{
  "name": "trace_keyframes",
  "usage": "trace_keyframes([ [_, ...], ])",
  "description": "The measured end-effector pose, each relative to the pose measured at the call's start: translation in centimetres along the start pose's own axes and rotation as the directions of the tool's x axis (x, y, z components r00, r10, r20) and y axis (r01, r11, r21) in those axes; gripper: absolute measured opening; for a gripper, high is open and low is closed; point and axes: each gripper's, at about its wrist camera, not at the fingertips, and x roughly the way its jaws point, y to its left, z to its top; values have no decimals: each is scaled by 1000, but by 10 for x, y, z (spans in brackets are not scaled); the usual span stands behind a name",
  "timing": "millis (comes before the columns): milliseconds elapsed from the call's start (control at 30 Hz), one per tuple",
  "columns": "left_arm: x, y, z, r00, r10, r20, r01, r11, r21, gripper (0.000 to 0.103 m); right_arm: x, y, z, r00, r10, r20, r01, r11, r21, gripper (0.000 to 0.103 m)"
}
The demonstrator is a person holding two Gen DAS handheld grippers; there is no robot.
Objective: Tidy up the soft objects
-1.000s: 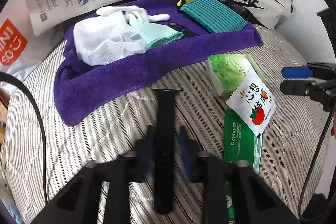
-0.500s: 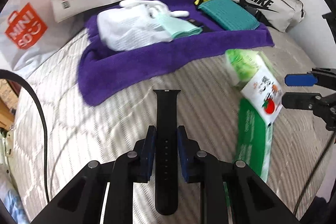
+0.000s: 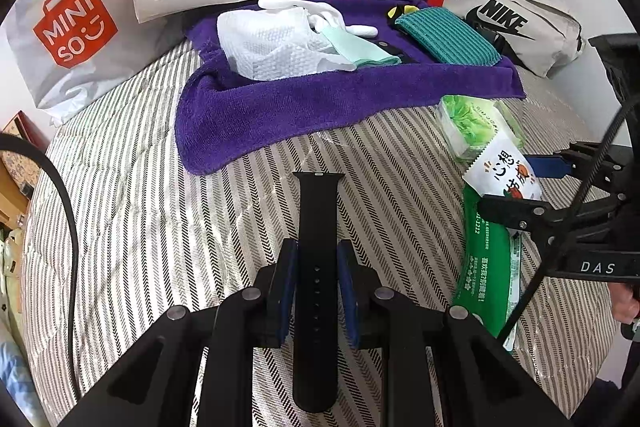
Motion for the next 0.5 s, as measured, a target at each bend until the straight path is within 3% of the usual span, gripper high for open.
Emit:
trace_keyframes([
  [33, 0, 0, 0, 1000, -1, 3, 1, 1000, 0, 20, -1, 0, -1, 1000, 3, 3, -3, 1000, -9, 50],
  [233, -1, 0, -2, 1000, 0, 17, 0, 1000, -6, 20, -14, -13, -10, 1000, -7, -5, 7, 1000, -25, 48],
  [500, -2, 3, -2, 1000, -14, 20, 15, 999, -41, 20, -31, -50, -18, 1000, 20, 6, -21, 997, 76, 48],
])
